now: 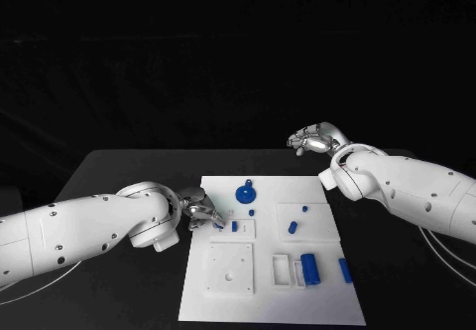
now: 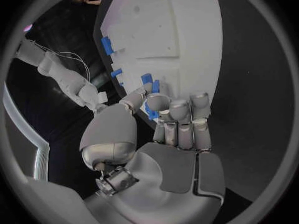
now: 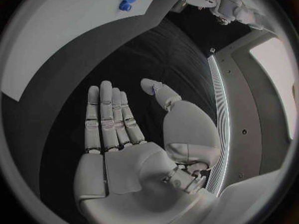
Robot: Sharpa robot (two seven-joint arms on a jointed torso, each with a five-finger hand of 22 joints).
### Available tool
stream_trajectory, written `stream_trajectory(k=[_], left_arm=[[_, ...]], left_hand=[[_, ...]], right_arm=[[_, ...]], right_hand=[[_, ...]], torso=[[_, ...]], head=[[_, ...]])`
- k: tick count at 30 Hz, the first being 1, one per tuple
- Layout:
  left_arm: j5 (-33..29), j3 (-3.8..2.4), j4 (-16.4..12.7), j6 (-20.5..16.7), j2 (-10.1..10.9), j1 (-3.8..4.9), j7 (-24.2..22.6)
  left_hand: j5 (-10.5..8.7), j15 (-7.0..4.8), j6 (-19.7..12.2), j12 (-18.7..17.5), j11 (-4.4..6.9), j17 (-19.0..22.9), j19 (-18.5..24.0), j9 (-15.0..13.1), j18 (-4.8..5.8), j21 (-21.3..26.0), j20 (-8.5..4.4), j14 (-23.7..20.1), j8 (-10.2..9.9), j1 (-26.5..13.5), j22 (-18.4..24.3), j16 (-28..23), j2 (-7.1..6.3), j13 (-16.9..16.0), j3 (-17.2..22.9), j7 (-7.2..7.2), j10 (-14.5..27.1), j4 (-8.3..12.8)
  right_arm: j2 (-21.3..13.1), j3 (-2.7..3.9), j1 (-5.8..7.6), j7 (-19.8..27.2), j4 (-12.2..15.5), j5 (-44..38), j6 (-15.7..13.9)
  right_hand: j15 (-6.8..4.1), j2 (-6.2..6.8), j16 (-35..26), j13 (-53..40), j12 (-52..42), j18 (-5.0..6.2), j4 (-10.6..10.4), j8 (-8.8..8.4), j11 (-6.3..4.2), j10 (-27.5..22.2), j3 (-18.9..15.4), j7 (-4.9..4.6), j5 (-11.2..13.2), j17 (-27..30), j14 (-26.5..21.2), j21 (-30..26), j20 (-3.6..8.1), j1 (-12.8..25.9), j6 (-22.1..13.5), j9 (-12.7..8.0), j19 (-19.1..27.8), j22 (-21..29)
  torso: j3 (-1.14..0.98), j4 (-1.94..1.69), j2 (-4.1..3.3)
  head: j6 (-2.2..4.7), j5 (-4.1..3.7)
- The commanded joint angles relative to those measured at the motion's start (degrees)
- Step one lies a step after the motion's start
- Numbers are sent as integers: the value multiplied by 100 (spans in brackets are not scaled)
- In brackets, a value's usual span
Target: Assemble the parts on the task board
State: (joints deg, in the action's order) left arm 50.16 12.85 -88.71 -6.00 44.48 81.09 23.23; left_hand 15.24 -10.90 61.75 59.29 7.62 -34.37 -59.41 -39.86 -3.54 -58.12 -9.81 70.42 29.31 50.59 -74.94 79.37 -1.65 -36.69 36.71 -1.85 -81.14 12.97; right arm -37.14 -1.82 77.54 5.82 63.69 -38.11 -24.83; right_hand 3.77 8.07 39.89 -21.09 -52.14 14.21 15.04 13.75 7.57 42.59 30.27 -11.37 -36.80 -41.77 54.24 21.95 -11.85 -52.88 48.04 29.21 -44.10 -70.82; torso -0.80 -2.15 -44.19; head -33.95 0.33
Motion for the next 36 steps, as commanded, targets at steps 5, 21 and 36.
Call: stream_trajectory(k=[5, 21, 36], left_arm=[[315, 54, -45, -82, -6, -13, 38], [392, 64, 41, -139, -60, -36, 53], [427, 64, -19, -54, -45, -51, 47]], left_hand=[[21, -191, 576, 35, 44, -5, -51, -398, 9, -27, -607, 196, 218, -8, -110, 29, 72, 9, 59, 363, 25, 30], [9, -190, 568, 51, 43, -1, -49, -395, 7, -36, -605, 192, 234, -41, -109, 36, 66, 16, 54, 363, 28, 14], [-11, -190, 560, 60, 44, 3, -46, -390, 2, -40, -606, 189, 243, -42, -109, 39, 77, 23, 67, 364, 33, 10]], right_arm=[[5, 4, -27, 30, 0, -22, 81], [0, 4, -38, 19, 22, -22, 102], [-8, 4, -41, 23, 9, -20, 99]], right_hand=[[7, -51, 33, 19, -41, 79, -14, 25, 11, -45, -1, 7, -40, 10, -53, -25, 2, 4, -52, -11, 45, -9], [9, -52, 36, 34, -51, 79, -17, 27, 13, -50, -2, 6, -63, 15, -56, -27, 0, 5, -54, -14, 46, -11], [9, -55, 39, 42, -56, 79, -20, 28, 14, -51, -4, 5, -70, 17, -57, -29, -1, 8, -54, -15, 47, -13]], torso=[[0, -1, -2], [5, 1, -1], [5, 0, 0]], head=[[-9, 35], [-37, 27], [-36, 22]])
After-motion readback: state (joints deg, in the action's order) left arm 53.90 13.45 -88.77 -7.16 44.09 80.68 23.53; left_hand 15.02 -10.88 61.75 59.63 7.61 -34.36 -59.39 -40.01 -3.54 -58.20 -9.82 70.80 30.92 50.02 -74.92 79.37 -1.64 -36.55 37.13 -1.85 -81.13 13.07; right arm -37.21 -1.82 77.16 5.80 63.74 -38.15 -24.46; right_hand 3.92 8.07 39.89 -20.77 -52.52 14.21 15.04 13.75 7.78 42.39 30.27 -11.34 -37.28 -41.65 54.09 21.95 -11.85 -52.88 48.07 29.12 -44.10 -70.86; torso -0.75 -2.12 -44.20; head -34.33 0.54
